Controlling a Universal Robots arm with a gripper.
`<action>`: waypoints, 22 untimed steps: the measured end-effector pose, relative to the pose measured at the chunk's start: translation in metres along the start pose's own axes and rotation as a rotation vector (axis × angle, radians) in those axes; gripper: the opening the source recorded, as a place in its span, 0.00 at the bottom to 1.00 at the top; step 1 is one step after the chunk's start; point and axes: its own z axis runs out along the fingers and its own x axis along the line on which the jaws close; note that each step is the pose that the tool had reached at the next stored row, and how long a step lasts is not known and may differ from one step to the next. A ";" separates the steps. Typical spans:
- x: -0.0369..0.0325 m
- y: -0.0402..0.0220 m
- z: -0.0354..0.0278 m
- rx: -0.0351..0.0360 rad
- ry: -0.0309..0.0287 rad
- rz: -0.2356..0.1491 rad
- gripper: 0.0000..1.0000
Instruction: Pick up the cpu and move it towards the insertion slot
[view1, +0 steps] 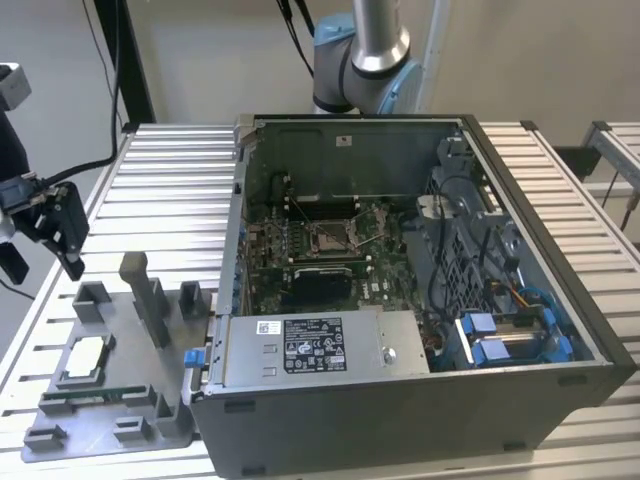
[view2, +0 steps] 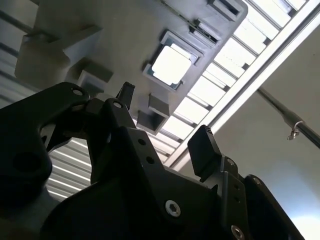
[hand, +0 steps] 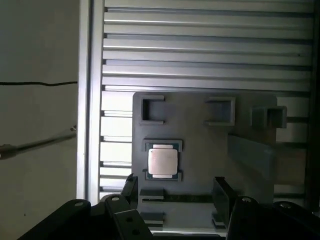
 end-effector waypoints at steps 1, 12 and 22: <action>0.0001 -0.0001 0.0013 0.0001 0.0001 0.000 1.00; 0.0008 -0.0007 0.0172 0.0000 0.0000 0.002 1.00; 0.0016 -0.0012 0.0325 0.0000 -0.0002 0.008 1.00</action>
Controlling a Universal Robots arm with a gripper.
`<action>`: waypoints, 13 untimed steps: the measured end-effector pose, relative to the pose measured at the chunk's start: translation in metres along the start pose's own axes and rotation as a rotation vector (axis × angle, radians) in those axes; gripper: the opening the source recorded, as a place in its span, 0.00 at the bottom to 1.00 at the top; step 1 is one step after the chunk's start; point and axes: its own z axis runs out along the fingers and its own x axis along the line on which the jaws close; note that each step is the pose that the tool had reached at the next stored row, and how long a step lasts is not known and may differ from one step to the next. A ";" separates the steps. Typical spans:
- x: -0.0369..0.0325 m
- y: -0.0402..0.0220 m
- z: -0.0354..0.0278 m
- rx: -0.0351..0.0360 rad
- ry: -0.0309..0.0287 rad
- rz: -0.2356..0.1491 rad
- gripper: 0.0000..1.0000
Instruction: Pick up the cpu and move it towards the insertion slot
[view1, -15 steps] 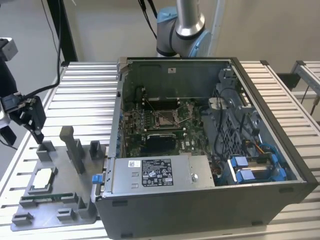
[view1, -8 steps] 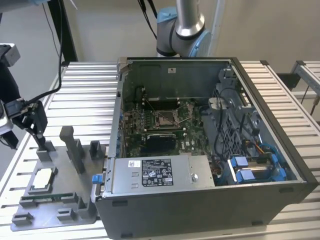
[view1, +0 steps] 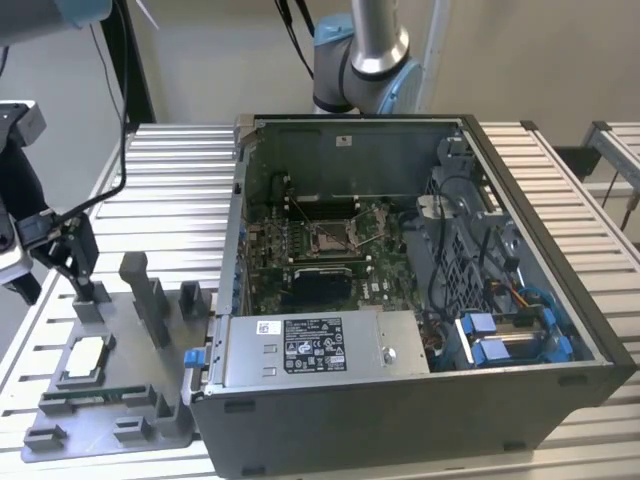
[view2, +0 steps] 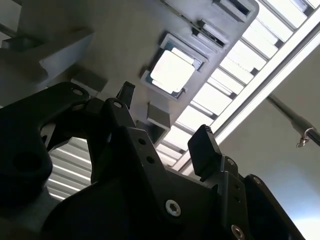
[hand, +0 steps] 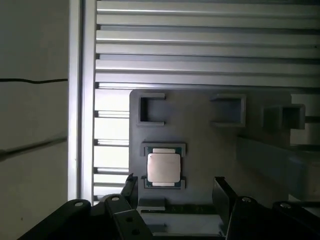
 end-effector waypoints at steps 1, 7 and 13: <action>0.0004 -0.0001 0.0017 0.0000 0.0000 0.001 1.00; 0.0025 -0.0005 0.0114 0.0000 -0.0002 0.005 1.00; 0.0042 -0.0008 0.0215 0.0000 -0.0003 0.008 1.00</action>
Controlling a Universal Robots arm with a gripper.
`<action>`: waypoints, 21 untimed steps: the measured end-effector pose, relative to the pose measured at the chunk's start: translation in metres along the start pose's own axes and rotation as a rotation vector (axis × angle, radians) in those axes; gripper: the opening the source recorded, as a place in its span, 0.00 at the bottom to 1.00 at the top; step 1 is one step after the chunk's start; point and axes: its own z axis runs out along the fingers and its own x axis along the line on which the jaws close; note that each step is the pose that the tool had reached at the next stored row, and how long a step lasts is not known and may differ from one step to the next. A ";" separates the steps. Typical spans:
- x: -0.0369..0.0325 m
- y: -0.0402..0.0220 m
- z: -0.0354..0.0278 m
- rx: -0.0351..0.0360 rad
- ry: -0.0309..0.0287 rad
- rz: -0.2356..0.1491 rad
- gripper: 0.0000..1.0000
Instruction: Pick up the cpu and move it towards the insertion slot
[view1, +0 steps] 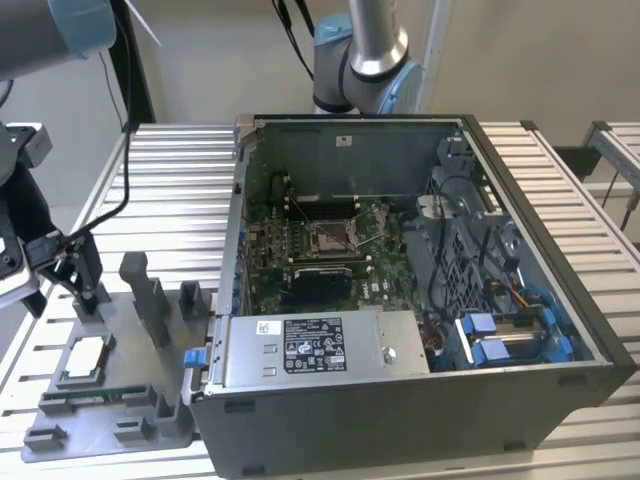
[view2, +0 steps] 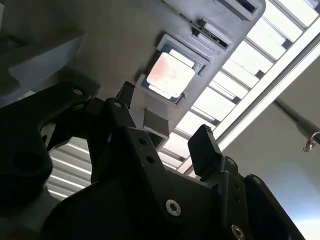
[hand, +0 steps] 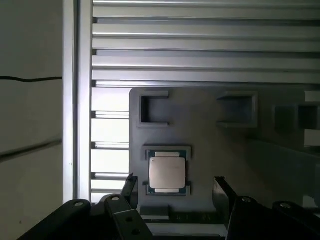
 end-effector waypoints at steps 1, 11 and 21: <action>0.0002 -0.0001 0.0017 0.0000 -0.0001 0.000 1.00; 0.0014 -0.0010 0.0198 0.0000 0.0000 0.001 1.00; 0.0022 -0.0040 0.0375 0.0000 0.0000 0.001 1.00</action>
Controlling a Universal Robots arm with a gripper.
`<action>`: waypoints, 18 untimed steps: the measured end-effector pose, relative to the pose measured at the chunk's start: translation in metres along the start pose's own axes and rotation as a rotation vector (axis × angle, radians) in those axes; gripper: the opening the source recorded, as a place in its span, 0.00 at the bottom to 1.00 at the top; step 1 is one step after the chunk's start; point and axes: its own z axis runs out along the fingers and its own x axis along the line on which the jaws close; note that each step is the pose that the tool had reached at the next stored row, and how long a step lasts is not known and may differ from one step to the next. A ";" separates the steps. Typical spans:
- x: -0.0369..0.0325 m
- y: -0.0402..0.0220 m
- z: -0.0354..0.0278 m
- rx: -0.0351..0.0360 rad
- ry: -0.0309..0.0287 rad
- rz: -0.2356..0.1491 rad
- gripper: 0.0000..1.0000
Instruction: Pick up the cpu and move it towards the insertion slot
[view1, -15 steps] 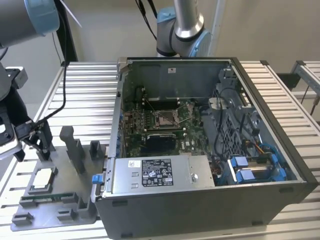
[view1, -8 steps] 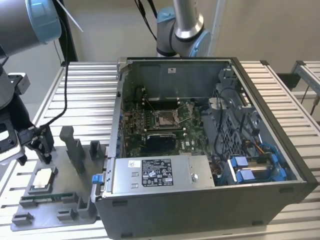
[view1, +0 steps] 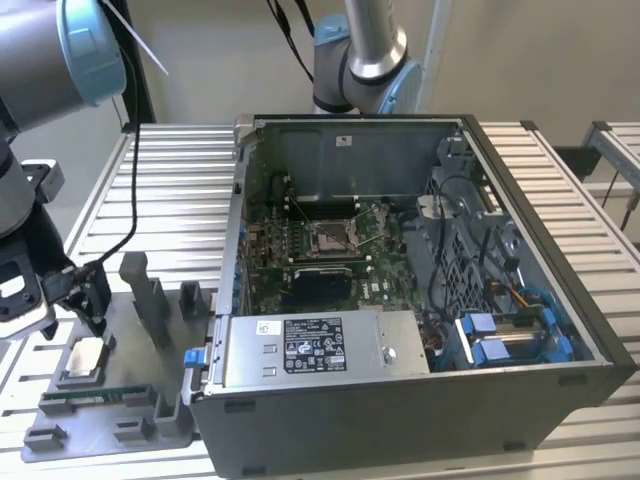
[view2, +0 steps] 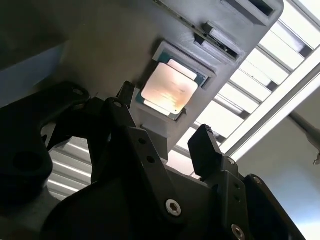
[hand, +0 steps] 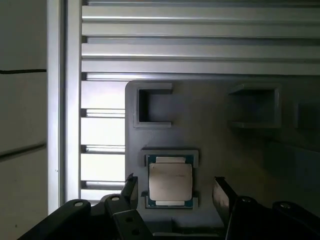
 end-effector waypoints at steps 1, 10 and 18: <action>0.0001 -0.0001 0.0016 0.0000 -0.0001 0.000 1.00; 0.0001 -0.0002 0.0051 0.0000 0.0000 0.000 1.00; 0.0001 -0.0005 0.0126 0.0000 -0.0001 0.000 1.00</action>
